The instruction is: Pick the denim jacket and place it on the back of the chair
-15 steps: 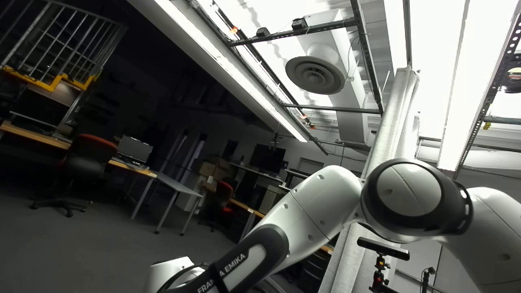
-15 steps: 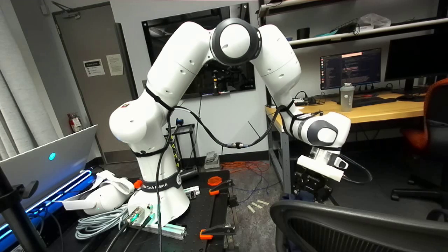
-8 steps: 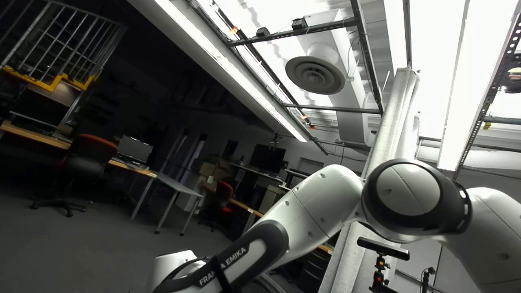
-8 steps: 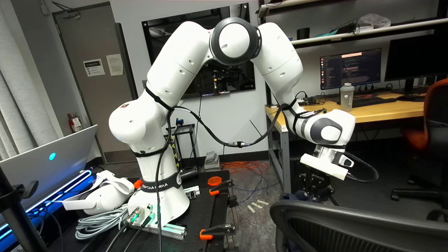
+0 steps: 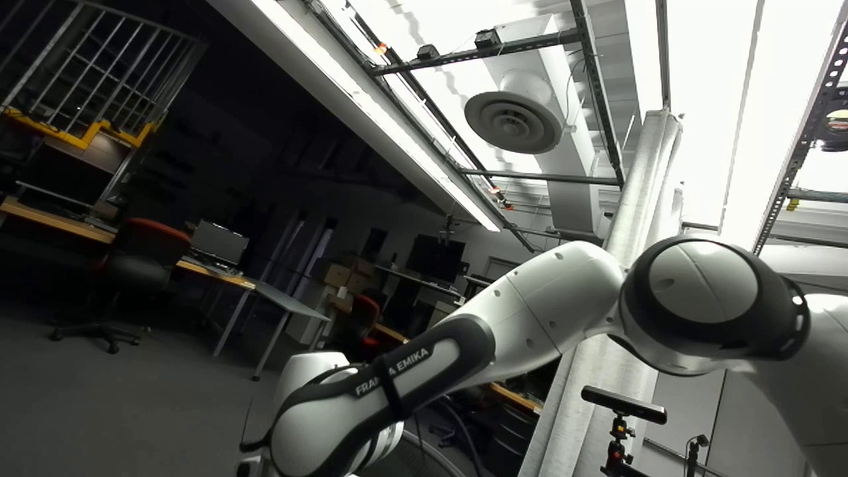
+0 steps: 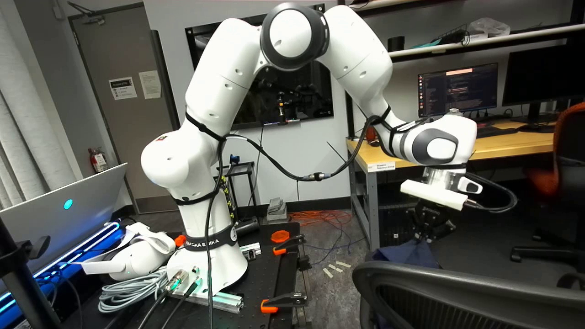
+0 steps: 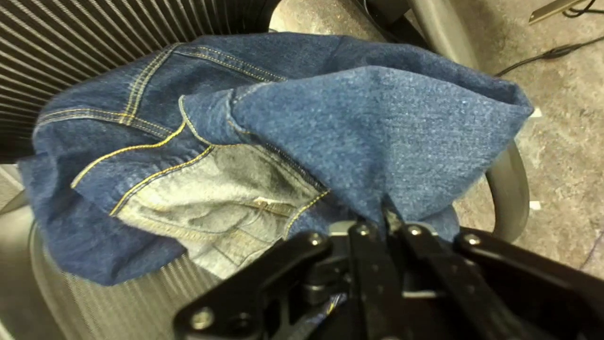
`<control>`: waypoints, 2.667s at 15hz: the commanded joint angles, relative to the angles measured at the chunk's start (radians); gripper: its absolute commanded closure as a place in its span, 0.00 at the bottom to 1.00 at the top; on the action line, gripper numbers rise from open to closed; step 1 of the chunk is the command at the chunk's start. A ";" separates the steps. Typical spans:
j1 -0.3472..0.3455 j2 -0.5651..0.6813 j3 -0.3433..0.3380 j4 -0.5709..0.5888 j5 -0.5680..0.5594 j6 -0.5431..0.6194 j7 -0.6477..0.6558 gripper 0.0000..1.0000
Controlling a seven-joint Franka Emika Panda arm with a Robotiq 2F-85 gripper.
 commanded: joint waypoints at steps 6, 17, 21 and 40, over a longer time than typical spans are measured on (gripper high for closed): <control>-0.032 -0.336 0.003 0.000 0.101 -0.018 0.065 0.98; -0.065 -0.445 -0.080 0.346 0.203 -0.150 0.160 0.98; -0.097 -0.433 -0.112 0.519 0.242 -0.278 0.176 0.98; -0.407 -0.310 -0.278 1.075 0.450 -0.593 0.245 0.98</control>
